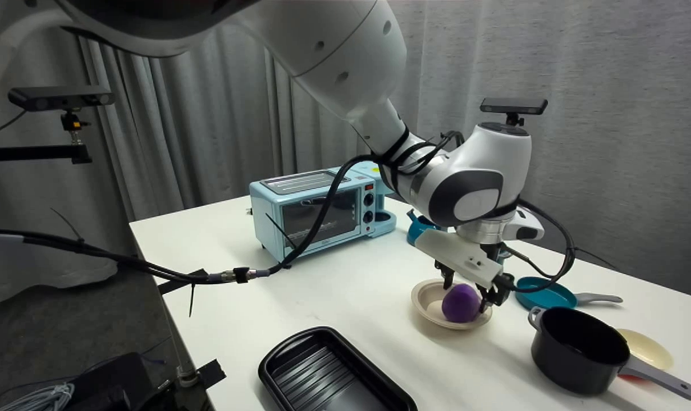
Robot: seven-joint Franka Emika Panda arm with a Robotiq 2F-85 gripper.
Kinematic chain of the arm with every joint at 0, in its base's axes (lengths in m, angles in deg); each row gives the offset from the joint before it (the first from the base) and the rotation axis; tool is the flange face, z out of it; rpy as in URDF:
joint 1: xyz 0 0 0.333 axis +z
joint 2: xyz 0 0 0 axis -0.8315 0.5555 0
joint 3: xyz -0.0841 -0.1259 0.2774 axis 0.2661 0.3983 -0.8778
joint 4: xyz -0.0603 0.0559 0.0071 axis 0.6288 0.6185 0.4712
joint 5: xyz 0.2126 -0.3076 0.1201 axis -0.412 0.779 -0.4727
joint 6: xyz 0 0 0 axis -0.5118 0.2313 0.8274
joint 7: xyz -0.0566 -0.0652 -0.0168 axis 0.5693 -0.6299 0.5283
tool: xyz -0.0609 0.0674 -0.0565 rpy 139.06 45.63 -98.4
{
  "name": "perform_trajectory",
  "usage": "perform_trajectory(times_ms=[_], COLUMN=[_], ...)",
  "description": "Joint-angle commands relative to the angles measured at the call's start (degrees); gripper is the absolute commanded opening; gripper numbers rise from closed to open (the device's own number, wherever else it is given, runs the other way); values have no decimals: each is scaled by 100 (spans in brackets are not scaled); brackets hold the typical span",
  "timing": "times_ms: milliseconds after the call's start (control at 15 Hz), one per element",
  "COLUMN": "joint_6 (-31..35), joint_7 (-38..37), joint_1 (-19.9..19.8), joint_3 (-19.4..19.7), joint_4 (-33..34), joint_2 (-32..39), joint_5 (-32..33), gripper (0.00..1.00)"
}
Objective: Pick the purple object and put it in the bowl
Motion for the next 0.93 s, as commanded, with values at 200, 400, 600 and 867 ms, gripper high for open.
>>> perform_trajectory(times_ms=[200,400,600,867], joint_6=[-35,-23,-18,-19], joint_7=[268,327,110,114], joint_1=[-204,-206,-54,-42], joint_3=[-151,-106,32,66], joint_4=[-729,-1078,-912,-1176], joint_2=[-1061,-1459,-1314,-1530], joint_5=[-217,-318,-216,-230], gripper=[100,100,100,100])
